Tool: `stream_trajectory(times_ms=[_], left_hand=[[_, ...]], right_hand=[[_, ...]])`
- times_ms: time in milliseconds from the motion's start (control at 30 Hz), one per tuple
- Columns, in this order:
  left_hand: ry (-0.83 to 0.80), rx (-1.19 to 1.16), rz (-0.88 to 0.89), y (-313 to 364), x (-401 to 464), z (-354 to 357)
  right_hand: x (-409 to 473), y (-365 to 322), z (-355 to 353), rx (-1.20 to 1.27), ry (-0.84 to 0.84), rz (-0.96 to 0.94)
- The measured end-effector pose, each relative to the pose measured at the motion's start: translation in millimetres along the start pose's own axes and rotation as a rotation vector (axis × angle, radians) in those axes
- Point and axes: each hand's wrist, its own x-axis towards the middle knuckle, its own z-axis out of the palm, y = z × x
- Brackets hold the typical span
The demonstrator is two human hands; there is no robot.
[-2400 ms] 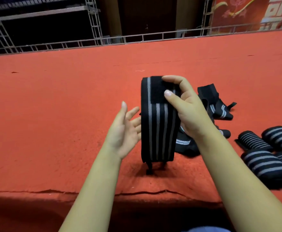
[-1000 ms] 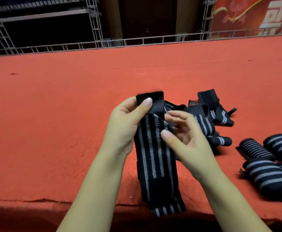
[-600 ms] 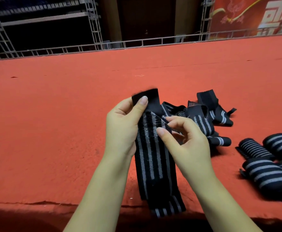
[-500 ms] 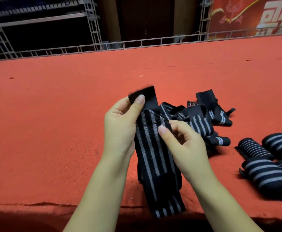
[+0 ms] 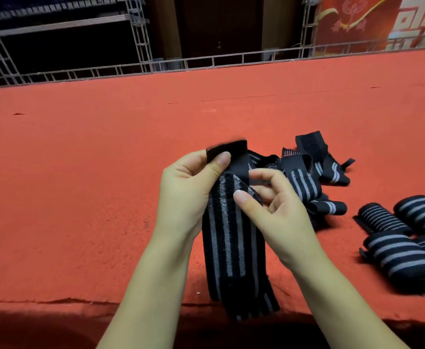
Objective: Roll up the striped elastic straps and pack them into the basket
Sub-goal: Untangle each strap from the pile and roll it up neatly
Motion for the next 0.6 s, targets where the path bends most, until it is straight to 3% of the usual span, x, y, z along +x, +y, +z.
stream_trajectory(times_ms=[100,233,600], left_hand=[[-0.144,0.108,-0.013,-3,-3,-9],[-0.335,0.202,-0.106,-9,-12,-25],[-0.332,-0.158,-0.198,-14,-19,-32]], right_hand=[[4,-7,-3,-0.006,-0.009,-0.017],[5,-12,-9,0.181,0.001,0.019],[5,-22,-28,0.511,-0.272,0.347]])
